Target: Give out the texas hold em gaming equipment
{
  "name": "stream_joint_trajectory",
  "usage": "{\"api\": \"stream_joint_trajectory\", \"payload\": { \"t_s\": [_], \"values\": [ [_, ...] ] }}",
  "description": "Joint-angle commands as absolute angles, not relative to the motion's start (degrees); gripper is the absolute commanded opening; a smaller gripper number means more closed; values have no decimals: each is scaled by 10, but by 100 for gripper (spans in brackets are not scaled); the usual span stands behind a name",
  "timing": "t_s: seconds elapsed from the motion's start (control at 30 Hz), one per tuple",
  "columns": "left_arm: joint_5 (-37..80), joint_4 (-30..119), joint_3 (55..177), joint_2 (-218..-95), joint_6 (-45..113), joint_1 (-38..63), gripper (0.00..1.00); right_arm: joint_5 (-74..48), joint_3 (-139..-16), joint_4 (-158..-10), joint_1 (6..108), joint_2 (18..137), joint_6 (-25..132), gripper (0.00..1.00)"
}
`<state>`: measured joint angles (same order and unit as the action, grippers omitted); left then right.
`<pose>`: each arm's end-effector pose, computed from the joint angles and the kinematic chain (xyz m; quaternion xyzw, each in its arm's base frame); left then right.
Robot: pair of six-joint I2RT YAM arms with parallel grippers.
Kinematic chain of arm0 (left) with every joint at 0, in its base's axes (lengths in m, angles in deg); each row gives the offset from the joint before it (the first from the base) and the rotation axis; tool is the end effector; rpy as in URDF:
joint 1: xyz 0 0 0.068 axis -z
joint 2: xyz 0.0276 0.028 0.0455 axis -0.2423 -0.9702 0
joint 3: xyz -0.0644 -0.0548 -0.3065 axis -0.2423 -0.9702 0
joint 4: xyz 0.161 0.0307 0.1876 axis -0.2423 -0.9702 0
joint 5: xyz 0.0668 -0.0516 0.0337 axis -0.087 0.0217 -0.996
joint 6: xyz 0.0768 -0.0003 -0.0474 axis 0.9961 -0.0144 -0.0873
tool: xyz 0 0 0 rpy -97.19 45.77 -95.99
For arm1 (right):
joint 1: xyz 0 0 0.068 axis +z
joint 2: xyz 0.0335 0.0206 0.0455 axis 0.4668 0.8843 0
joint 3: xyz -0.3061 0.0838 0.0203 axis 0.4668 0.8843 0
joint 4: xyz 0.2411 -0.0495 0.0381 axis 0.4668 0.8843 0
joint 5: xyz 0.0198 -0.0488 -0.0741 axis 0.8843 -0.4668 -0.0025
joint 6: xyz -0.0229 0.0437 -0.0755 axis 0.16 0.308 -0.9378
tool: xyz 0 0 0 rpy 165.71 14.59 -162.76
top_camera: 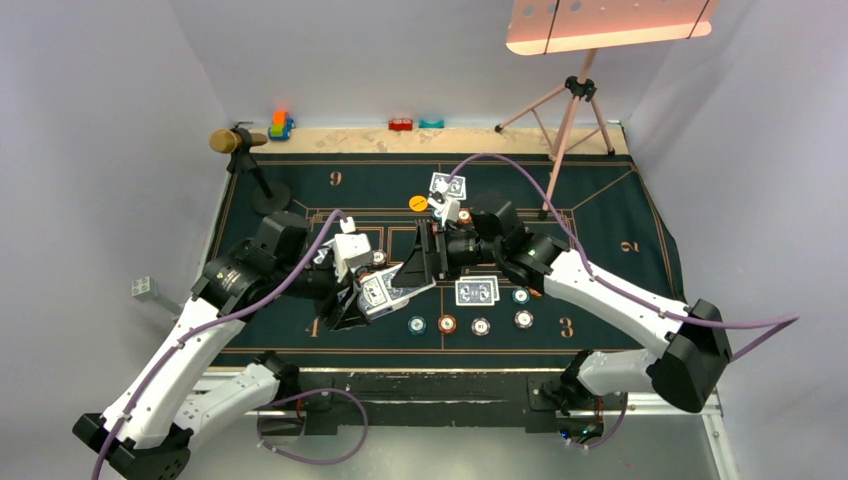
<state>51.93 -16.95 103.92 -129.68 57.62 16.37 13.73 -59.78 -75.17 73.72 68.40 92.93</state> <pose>0.0804 -0.1057 0.3499 0.4325 0.7758 -0.3590 0.2867 0.1718 0.2419 0.3549 -0.1595 0.8002 0.5467 0.1881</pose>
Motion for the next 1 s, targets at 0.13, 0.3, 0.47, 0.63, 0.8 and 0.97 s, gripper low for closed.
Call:
{"api": "stream_joint_trajectory", "payload": {
  "t_s": [0.13, 0.3, 0.47, 0.63, 0.8, 0.97],
  "values": [
    [537, -147, 1045, -1290, 564, 160, 18, 126, -611, -748, 746, 681, 921, 95],
    [538, -147, 1045, -1289, 563, 161, 18, 129, -604, -744, 745, 679, 930, 73],
    [539, -150, 1046, -1288, 564, 160, 18, 122, -615, -720, 745, 678, 925, 57],
    [540, -149, 1045, -1288, 563, 160, 18, 103, -625, -707, 743, 661, 922, 56],
    [542, -147, 1046, -1287, 562, 159, 18, 84, -635, -681, 739, 649, 908, 54],
    [542, -147, 1046, -1286, 561, 159, 18, 76, -640, -665, 732, 640, 902, 45]
  ]
}}
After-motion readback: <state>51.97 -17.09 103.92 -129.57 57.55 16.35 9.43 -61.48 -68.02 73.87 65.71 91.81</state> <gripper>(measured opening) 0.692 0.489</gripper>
